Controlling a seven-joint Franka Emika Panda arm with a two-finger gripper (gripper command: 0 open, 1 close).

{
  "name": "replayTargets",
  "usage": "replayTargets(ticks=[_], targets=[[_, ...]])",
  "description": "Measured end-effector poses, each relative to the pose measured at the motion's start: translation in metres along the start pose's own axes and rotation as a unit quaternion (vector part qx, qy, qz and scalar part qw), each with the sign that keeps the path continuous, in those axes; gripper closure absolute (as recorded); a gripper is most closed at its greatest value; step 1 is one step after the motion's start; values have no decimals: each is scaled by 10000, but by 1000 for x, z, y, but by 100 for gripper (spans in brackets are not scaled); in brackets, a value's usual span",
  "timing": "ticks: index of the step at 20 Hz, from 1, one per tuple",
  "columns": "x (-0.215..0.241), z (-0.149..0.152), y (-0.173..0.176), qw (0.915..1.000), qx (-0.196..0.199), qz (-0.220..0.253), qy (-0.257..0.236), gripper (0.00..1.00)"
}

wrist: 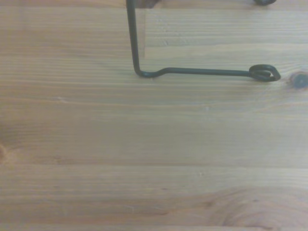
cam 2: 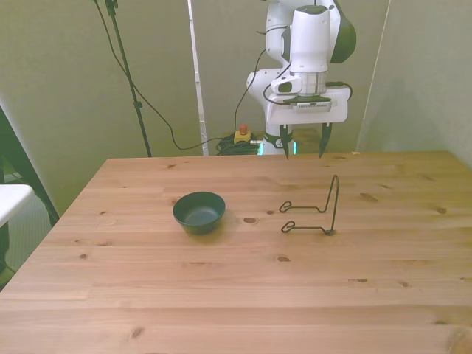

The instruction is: Load the bowl

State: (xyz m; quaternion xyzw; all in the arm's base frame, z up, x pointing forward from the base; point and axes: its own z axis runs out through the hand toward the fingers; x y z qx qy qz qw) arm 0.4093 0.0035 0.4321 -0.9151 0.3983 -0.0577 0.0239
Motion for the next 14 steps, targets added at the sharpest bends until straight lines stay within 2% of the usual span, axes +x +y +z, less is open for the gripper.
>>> replayTargets(ticks=[5,10,14], targets=[[17,-5,6,9999,76,138,67,0],[104,-11,34,9984,17,554,118,0],[149,-21,25,9979,-86,635,114,0]])
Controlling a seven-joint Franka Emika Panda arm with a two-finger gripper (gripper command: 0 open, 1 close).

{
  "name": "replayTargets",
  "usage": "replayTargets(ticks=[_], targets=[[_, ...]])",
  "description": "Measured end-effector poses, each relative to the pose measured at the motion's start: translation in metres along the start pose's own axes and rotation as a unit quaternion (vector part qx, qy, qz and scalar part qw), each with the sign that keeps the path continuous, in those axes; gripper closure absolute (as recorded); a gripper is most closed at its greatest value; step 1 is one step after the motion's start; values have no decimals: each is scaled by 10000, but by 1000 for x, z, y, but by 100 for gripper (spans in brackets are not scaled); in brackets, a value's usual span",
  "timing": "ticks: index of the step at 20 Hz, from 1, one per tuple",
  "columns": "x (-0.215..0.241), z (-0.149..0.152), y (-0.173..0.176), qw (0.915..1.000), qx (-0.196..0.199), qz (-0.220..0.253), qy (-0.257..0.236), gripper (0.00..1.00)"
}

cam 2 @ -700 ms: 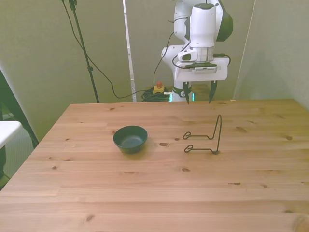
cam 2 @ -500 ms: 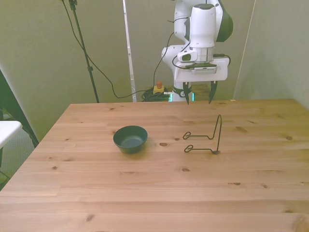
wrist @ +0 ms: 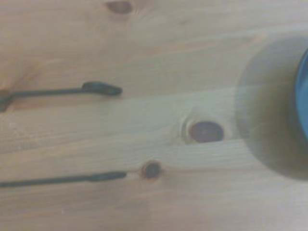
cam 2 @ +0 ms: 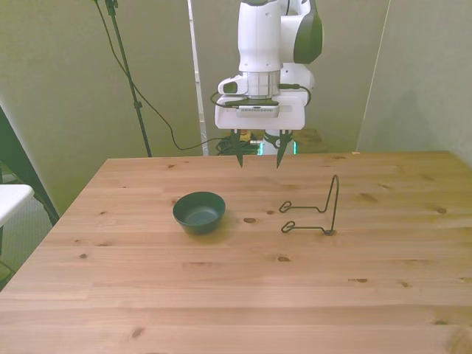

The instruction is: Load the bowl

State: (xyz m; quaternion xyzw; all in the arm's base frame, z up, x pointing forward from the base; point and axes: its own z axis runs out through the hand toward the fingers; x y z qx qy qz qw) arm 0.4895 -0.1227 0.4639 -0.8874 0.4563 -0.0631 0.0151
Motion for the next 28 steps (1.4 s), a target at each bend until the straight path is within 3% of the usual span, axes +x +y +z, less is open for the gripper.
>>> replayTargets(ticks=[5,12,22,28], targets=[[37,-1,-15,9998,-173,9,104,0],[92,25,-23,9981,-491,236,298,0],[104,80,-38,9960,-793,394,115,0],[103,96,-47,9938,-1011,422,197,0]])
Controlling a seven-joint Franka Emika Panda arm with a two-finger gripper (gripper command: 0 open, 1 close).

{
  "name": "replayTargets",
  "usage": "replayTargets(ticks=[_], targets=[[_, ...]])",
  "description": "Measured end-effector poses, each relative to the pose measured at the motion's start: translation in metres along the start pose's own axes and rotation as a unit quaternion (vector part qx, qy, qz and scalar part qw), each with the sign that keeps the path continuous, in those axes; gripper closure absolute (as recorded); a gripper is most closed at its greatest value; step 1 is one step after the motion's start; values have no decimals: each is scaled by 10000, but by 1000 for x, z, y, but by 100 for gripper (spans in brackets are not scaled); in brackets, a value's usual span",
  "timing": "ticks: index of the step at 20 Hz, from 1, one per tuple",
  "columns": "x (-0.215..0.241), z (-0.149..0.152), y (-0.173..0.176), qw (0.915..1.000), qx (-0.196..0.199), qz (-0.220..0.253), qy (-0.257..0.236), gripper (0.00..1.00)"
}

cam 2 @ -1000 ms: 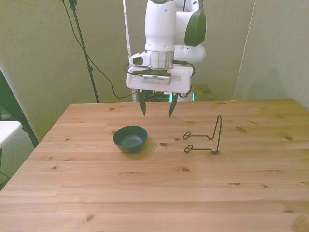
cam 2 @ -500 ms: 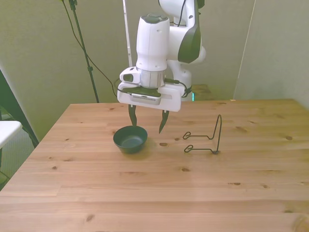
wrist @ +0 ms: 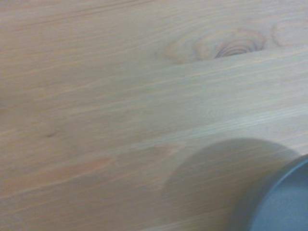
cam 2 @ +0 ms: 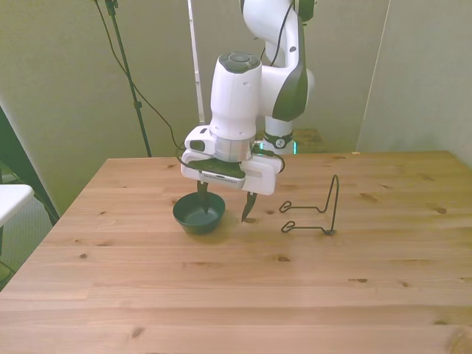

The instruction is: Load the bowl

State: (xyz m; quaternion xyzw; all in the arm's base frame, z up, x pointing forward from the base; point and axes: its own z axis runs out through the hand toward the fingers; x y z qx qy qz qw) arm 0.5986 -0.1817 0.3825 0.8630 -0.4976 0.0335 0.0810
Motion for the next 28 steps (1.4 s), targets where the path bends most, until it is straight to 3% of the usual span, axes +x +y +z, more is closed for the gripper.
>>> replayTargets(ticks=[10,11,28], targets=[[-11,19,-11,9994,-301,45,190,0],[-12,18,-12,9993,-298,52,205,100],[-15,20,-14,9989,-378,22,262,100]])
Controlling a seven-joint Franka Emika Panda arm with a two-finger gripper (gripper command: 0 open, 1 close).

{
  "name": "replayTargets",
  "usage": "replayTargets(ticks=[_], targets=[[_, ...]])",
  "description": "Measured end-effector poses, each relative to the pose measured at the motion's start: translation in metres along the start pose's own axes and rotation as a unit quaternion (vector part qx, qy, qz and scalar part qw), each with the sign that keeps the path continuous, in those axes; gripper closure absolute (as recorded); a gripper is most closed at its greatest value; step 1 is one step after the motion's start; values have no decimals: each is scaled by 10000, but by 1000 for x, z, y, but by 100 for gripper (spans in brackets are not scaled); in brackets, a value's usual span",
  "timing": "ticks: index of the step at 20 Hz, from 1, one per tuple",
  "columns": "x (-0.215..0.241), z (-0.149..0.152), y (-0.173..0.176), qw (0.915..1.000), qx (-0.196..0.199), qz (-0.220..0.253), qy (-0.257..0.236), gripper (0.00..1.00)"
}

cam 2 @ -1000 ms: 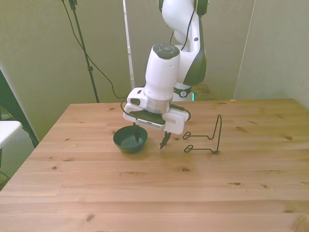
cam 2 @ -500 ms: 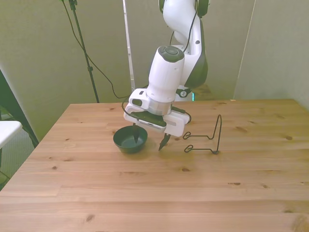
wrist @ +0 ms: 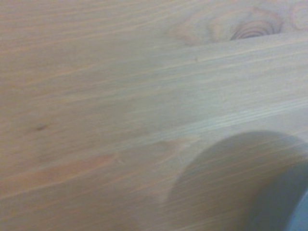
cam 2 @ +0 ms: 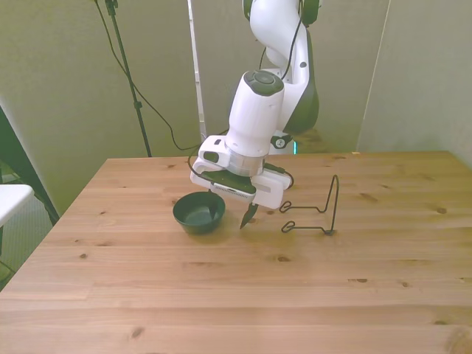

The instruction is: Load the bowl

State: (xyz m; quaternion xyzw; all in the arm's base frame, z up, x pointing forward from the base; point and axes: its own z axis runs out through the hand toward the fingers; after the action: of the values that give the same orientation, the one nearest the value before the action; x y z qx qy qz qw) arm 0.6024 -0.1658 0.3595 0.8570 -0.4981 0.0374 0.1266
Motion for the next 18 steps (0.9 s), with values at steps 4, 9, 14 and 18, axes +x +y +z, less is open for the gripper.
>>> replayTargets(ticks=[4,9,14,18], targets=[[-1,0,0,10000,-19,1,-12,100],[-2,0,0,10000,-43,15,-29,100],[-2,0,0,10000,-48,16,-33,100],[-5,-10,-1,10000,9,-6,-10,100]])
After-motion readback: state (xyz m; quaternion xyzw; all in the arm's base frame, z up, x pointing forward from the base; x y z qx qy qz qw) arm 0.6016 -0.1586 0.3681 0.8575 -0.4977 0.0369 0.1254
